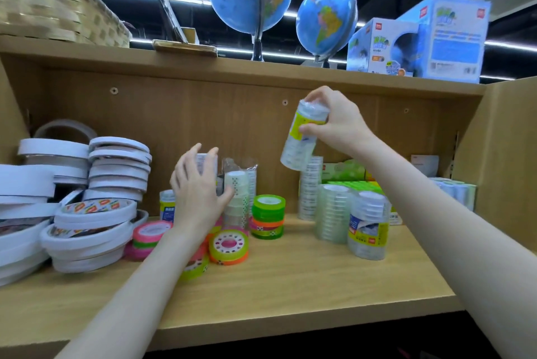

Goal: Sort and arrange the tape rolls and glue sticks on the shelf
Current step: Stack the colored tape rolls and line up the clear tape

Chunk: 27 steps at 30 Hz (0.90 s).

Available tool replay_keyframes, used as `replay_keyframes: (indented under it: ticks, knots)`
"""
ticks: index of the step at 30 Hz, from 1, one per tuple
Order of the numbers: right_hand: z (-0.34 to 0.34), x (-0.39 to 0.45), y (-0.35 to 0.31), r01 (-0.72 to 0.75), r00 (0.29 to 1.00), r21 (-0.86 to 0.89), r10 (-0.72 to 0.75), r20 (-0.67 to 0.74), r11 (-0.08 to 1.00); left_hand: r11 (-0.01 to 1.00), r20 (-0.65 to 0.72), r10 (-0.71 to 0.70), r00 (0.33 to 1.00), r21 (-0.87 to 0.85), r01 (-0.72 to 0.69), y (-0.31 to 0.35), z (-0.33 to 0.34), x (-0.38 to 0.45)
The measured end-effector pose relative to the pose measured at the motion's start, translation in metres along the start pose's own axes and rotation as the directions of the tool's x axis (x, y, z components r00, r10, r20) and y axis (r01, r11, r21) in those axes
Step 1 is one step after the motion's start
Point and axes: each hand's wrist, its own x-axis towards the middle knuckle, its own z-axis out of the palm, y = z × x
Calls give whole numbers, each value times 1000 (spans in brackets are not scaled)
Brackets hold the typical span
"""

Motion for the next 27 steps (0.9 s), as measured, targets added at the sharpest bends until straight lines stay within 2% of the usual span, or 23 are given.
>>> replay_keyframes:
  ticks: [1,3,5,7,10,15,18,22,27]
  knots:
    - [8,5,0,20,1000,3,-19,-18,1000,995,19,-59,998,-79,60,-4,-1,2]
    - [30,12,5,39,999,-41,-39,7,998,961,140,-146,979,-217,174,-14,-3,3]
    - [52,15,15,45,996,-116,-35,86,992,942,261,-163,951,-244,229,-20,-4,4]
    - [70,14,26,42,985,-194,-8,174,980,948,286,-168,943,-217,235,-22,-4,3]
    - [86,9,38,25,965,-217,33,259,976,958,271,-185,945,-163,234,-20,-4,2]
    - [97,8,43,30,951,-208,36,306,978,970,245,-175,954,-124,209,-24,-1,1]
    - [103,6,46,33,929,-232,56,366,972,964,218,-180,959,-156,216,-24,-1,1]
    - [116,0,50,-11,937,-201,80,341,980,957,174,-173,969,-203,208,-23,-4,0]
    - [135,-5,46,-26,919,-169,90,385,985,956,42,-79,996,-278,88,-18,-10,0]
